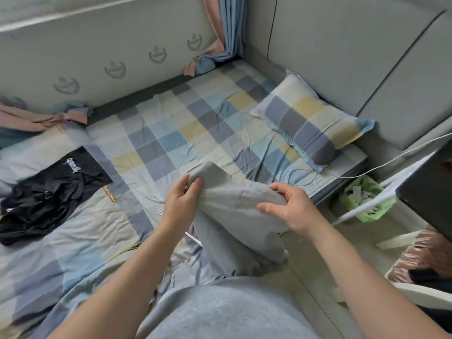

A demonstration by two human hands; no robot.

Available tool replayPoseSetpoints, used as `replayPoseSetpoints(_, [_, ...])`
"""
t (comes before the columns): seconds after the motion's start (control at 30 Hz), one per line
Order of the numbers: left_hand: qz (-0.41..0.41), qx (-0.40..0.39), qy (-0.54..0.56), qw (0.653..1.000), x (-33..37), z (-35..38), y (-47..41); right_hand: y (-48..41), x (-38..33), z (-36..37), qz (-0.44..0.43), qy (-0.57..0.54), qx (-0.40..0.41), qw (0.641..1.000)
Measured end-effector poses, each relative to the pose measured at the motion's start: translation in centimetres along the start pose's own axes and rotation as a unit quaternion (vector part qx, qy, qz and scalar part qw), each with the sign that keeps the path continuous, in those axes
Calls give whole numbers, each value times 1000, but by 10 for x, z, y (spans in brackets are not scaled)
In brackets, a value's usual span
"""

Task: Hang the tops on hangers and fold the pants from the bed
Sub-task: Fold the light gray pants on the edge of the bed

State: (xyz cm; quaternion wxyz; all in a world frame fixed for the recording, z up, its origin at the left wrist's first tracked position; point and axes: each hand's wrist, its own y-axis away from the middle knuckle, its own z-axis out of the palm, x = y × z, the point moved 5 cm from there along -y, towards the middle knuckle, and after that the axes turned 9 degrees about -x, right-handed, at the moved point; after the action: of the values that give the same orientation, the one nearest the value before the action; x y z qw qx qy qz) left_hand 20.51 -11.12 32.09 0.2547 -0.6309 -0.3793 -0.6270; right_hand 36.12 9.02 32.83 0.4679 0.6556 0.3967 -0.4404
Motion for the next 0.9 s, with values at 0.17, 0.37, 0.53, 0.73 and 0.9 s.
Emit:
replayPoseSetpoints(0.17, [58,32,51,996,42,-61,8,-8,9,41,69,65,-51,994])
replayPoseSetpoints(0.37, [77,26,25,996,44,-108,16,-20,-45,95,0,64,-34,997])
replayPoseSetpoints(0.53, [87,-50,12,995,33,-104,33,-34,-112,146,-89,24,-67,994])
replayPoseSetpoints(0.73, [83,-153,-23,984,24,-101,42,-53,-151,173,-165,-17,-56,985])
replayPoseSetpoints(0.9, [33,-69,-224,971,8,-114,21,-72,-157,161,-183,-29,-60,981])
